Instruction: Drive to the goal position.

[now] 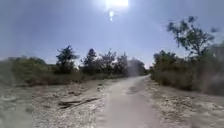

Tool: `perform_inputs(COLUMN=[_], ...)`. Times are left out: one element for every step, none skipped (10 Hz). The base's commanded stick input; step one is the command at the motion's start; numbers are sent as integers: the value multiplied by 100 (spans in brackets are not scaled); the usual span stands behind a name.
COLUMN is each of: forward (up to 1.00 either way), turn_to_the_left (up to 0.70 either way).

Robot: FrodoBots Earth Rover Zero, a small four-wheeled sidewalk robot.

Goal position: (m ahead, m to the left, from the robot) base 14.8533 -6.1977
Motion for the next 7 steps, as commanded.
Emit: perform_inputs(forward=[70,70,70,70,70,70,70], turn_to_the_left=[0,0,0,0,0,0,0])
